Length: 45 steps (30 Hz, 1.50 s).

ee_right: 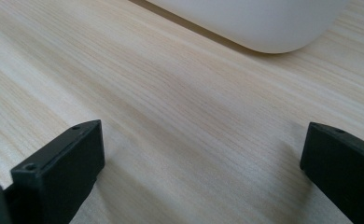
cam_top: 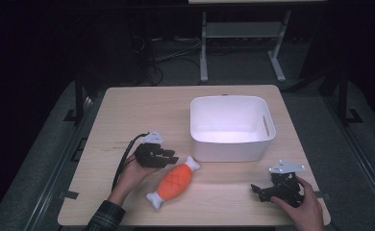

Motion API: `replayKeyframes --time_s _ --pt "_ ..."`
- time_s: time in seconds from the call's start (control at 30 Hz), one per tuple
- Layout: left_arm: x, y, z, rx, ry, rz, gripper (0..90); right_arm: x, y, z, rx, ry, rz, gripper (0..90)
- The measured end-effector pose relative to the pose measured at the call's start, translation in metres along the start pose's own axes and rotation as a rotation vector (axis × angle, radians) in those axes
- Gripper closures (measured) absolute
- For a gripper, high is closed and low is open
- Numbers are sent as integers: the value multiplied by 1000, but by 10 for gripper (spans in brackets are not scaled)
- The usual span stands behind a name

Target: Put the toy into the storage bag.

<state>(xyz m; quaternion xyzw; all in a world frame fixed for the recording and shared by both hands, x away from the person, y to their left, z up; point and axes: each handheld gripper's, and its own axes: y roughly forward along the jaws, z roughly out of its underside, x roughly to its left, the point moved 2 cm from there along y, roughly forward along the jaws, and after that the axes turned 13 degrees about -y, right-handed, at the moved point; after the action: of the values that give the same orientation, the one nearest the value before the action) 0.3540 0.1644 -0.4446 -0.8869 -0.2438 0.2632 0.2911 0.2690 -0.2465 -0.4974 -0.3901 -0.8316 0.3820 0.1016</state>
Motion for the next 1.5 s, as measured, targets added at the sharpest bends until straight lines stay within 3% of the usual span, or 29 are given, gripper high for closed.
replayKeyframes --time_s 0.23,0.4,0.57,1.0,1.5 --pt "-3 -13 11 17 -27 3 402 0 0 0 0 0 0 0" --pt "-10 -21 20 -4 -53 8 334 0 0 0 0 0 0 0" --pt "-20 -24 25 -6 -47 24 256 0 0 0 0 0 0 0" --pt "-36 -12 31 -4 -9 24 204 0 0 0 0 0 0 0" --pt "-37 0 36 28 -8 22 172 0 0 0 0 0 0 0"
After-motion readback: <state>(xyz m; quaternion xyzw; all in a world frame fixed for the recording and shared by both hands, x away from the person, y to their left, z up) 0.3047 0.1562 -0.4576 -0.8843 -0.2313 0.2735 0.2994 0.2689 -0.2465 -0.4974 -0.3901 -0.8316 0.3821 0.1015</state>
